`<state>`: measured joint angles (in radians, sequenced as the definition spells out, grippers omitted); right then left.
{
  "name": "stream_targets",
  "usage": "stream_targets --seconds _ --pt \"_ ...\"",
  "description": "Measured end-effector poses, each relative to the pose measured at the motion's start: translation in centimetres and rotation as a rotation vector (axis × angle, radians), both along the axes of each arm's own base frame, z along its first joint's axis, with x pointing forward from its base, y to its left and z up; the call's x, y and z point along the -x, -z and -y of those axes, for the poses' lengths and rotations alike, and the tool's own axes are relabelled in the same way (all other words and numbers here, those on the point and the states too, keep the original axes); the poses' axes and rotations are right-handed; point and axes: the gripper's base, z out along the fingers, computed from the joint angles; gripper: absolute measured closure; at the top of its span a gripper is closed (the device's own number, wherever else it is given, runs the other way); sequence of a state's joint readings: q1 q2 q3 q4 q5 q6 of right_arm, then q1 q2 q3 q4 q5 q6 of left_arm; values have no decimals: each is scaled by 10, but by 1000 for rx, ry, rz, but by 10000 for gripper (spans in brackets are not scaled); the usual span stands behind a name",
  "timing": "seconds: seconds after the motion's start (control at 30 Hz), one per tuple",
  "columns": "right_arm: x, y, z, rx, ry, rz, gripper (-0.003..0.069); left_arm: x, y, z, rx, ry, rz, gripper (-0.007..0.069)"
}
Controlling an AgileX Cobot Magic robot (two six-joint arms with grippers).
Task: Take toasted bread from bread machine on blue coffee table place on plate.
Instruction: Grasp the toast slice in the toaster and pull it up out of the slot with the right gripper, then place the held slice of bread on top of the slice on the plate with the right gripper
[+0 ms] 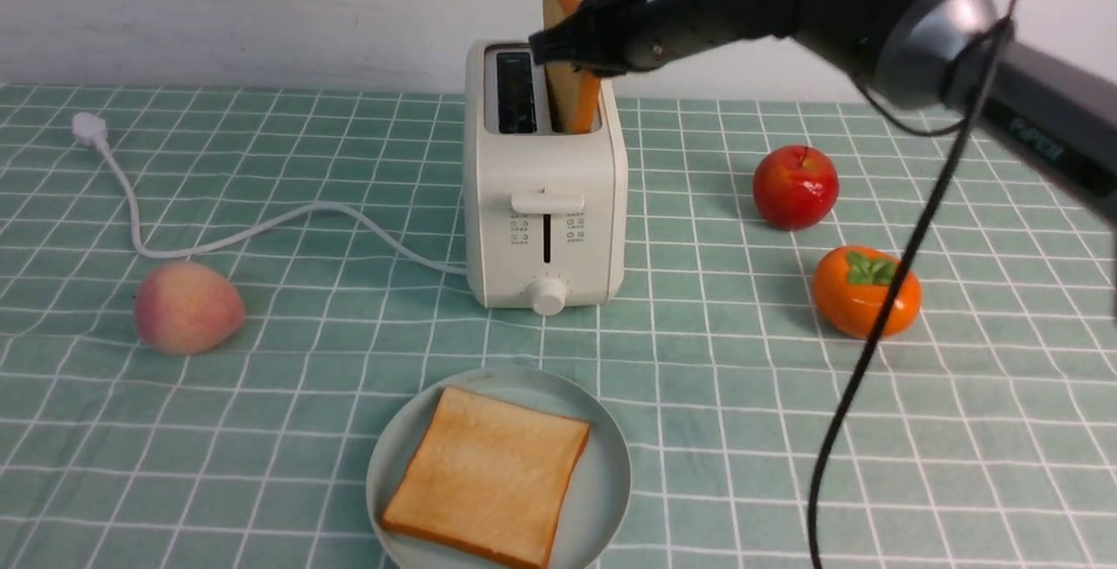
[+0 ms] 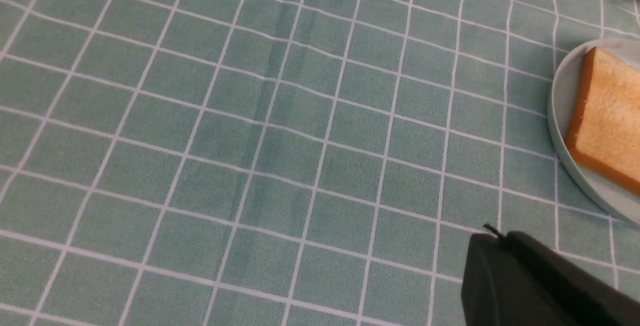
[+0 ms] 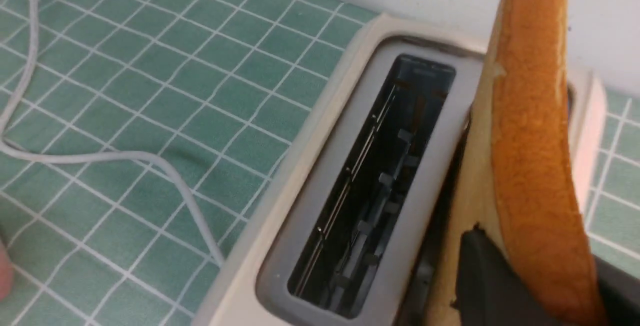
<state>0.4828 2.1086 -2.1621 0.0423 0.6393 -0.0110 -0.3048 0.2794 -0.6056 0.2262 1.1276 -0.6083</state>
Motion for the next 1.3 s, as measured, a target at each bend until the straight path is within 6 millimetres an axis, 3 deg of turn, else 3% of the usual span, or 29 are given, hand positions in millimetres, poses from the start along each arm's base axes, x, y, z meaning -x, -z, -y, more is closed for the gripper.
stream_targets --seconds 0.1,0.2,0.3,0.43,0.6,0.63,0.67,0.77,0.8,0.83,0.97,1.13,1.3 --pt "49 -73 27 -2 -1 25 562 0 0 0 0 0 1 638" --pt "91 -112 49 25 -6 -21 562 -1 -1 0 3 3 14 638" --pt "121 -124 64 86 -13 -133 562 -2 -2 1 6 6 30 638" --pt "128 -115 64 95 -50 -229 562 -3 -3 1 10 10 48 638" --pt "125 -59 33 1 -269 -490 562 -3 -4 1 9 10 50 638" --pt "125 -56 32 -4 -279 -501 562 -3 -4 1 9 10 50 638" --pt "123 -30 21 -44 -366 -599 562 -3 -4 1 9 10 50 638" --pt "117 9 4 -118 -475 -725 562 -3 -4 1 9 10 49 638" --pt "116 11 3 -124 -480 -731 562 -3 -4 1 9 10 49 638" --pt "110 30 -6 -171 -516 -783 562 -3 -3 1 9 10 47 638" --pt "94 67 -22 -272 -548 -871 562 -2 -3 1 8 8 39 638" --pt "84 97 -28 -291 -520 -943 562 -2 -2 1 6 6 27 638" --pt "81 110 -26 -228 -501 -953 540 0 0 0 1 1 6 638"
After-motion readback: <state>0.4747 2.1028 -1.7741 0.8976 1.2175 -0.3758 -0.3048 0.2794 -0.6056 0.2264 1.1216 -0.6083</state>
